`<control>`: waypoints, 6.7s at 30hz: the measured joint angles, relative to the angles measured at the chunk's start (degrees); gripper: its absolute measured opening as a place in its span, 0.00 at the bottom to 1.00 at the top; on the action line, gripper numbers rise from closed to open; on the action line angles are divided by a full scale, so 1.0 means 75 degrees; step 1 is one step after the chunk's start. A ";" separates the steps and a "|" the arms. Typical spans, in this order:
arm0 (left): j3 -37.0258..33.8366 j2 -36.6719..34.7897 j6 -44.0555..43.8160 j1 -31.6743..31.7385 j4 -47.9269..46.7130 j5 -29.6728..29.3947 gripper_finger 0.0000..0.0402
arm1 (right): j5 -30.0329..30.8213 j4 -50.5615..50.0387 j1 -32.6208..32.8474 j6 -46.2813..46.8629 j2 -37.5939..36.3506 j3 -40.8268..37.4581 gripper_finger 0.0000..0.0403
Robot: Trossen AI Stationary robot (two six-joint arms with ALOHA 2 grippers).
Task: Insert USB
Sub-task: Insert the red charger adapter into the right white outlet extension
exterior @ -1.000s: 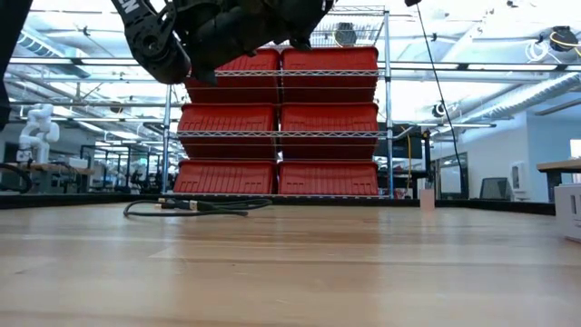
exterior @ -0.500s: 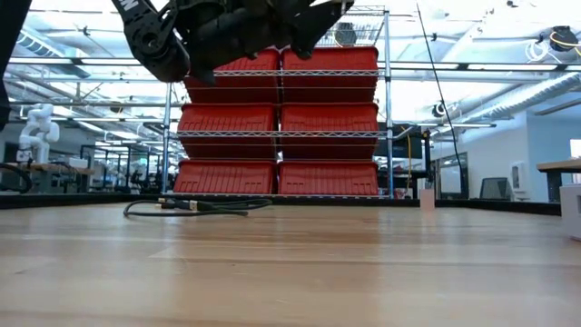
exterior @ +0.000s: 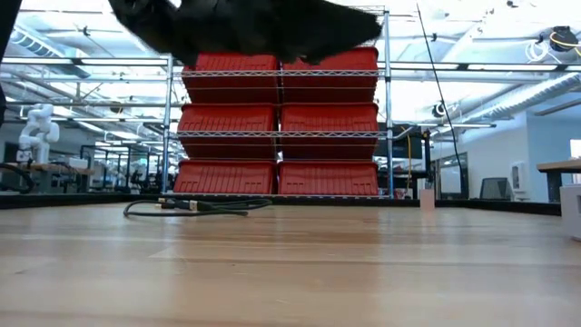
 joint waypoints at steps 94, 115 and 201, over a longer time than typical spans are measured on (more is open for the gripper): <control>-0.0811 -0.0067 0.0645 0.0654 -0.3365 -0.0675 0.00 | -0.2974 -0.0720 -0.1499 0.1628 0.1509 -0.0002 0.30; -0.2079 -0.0122 -0.0708 0.0707 0.1167 -0.0220 0.00 | -0.4172 0.8290 -0.2933 -0.1218 0.2225 -0.3732 0.30; -0.2969 -0.0134 -0.1272 0.0762 0.3046 -0.0517 0.00 | -0.4273 0.7152 -0.3037 0.0153 0.3446 -0.2999 0.49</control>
